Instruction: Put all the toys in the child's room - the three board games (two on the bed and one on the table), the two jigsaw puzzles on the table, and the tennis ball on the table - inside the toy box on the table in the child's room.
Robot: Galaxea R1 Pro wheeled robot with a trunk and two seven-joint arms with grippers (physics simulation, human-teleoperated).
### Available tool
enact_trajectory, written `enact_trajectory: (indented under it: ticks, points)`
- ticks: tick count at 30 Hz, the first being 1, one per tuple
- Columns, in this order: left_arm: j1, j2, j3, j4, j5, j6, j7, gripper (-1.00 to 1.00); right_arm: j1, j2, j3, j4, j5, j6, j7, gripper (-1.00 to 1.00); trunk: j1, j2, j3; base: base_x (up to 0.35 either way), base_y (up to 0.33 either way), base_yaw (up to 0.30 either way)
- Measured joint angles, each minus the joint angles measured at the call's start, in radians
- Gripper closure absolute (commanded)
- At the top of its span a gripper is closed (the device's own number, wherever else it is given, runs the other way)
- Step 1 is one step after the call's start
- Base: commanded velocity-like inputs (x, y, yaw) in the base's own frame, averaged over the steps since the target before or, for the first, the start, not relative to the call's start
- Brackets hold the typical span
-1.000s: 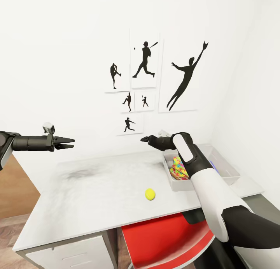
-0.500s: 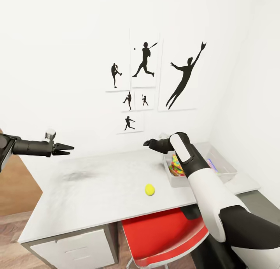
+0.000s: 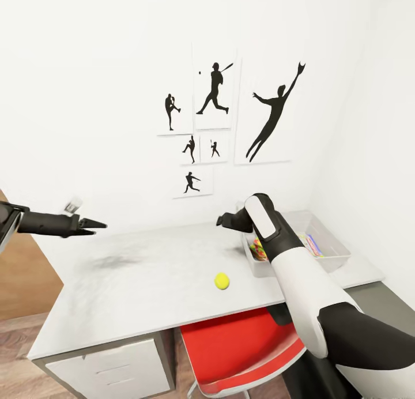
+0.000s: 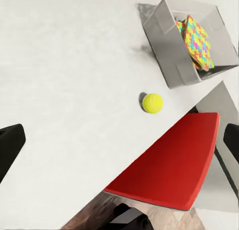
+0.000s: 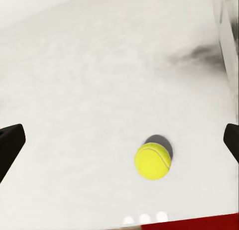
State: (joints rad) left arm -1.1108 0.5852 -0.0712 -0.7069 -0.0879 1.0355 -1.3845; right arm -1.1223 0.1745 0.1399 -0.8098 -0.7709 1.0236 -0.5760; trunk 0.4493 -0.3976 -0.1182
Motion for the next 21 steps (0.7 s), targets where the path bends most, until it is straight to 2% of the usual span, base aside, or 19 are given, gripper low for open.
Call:
enact_trajectory:
  ticks: [5, 11, 17, 21]
  points:
    - [0.0, 0.0, -0.002, 0.029, -0.001, 0.0, 0.096, -1.0, 0.0, 0.0, 0.0, 0.002, 0.001, 0.003, -0.021, -1.0, 0.0, 0.0, 0.0, 0.0, 0.0, 0.0]
    - [0.0, -0.001, -0.003, 0.05, -0.001, 0.001, 0.28, -1.0, 0.002, 0.0, 0.001, 0.004, 0.001, 0.005, -0.066, -1.0, 0.0, 0.0, 0.0, 0.0, 0.029, 0.0]
    - [0.0, 0.0, -0.001, 0.084, 0.0, 0.001, 0.325, -1.0, 0.005, 0.0, 0.005, 0.003, -0.001, 0.018, -0.071, -1.0, 0.0, 0.0, 0.0, 0.0, 0.149, 0.0]
    - [0.001, 0.0, -0.001, 0.095, -0.001, -0.005, 0.332, -1.0, 0.006, 0.0, 0.026, 0.003, -0.002, 0.022, -0.07, -1.0, 0.0, 0.0, 0.0, 0.0, 0.036, 0.042]
